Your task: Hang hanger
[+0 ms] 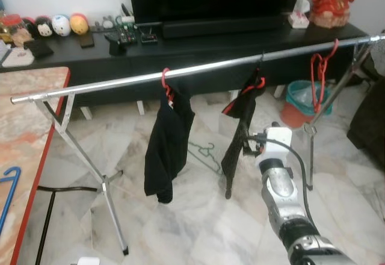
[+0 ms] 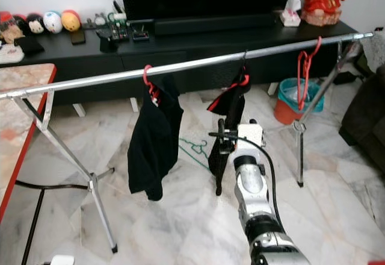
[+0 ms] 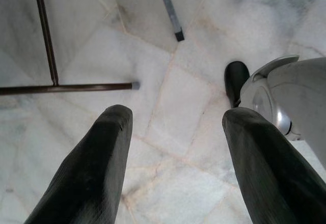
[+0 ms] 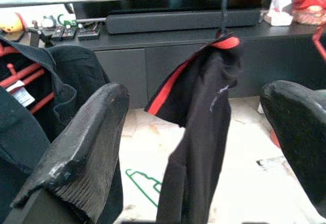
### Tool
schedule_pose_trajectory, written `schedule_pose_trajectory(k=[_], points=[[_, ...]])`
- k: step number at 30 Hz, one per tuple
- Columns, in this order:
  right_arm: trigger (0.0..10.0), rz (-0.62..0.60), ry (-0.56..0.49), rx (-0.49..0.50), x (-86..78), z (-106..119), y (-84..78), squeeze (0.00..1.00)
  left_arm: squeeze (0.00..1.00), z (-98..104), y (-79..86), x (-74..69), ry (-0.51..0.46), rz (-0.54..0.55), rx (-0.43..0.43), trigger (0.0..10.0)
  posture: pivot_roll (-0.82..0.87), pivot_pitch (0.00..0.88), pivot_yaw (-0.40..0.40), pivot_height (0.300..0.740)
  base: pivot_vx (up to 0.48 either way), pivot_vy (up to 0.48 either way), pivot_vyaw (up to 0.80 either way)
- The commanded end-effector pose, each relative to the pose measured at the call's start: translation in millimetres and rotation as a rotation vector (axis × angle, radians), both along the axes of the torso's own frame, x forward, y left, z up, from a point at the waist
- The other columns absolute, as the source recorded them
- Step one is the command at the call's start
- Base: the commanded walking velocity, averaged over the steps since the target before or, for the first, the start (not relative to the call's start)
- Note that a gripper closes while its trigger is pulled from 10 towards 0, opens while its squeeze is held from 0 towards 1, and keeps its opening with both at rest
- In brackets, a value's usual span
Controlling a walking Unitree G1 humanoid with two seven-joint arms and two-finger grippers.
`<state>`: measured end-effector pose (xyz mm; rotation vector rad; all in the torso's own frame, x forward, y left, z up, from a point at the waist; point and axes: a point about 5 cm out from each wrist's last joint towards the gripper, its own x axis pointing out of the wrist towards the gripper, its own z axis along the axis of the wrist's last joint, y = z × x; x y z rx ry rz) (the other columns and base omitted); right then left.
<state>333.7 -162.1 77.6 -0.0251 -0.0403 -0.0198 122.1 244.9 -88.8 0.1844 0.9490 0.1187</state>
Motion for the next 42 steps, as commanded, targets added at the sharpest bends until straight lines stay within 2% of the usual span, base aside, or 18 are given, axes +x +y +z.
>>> schedule_pose_trajectory(k=[1,5,16,31,42], points=[[10.0,-0.010,-0.010,0.004,-0.2,1,-1.3,0.00,0.00,-1,-3.8,2.5,-0.005,-0.015,0.002,10.0,0.03,0.044,-0.008,0.740,0.296,0.000,0.00],[10.0,-0.015,-0.009,0.005,-0.9,1,-2.4,0.00,0.00,-1,-8.9,7.0,-0.017,-0.032,-0.004,10.0,0.02,0.039,-0.007,0.740,0.293,0.000,0.00],[10.0,-0.017,-0.011,0.007,-0.2,2,-2.6,0.00,0.00,-1,-9.2,9.7,-0.031,-0.026,0.006,10.0,0.02,0.052,-0.010,0.740,0.293,0.000,0.00],[10.0,0.081,-0.039,-0.025,-1.3,4,9.9,0.00,0.00,-3,-4.8,5.1,0.007,-0.006,0.010,10.0,0.02,0.069,-0.011,0.740,0.281,0.000,0.09],[10.0,0.080,-0.021,-0.002,-1.9,1,10.2,0.00,0.00,-4,-5.4,3.3,0.016,-0.004,0.015,10.0,0.02,0.074,-0.012,0.740,0.000,0.000,0.14]])
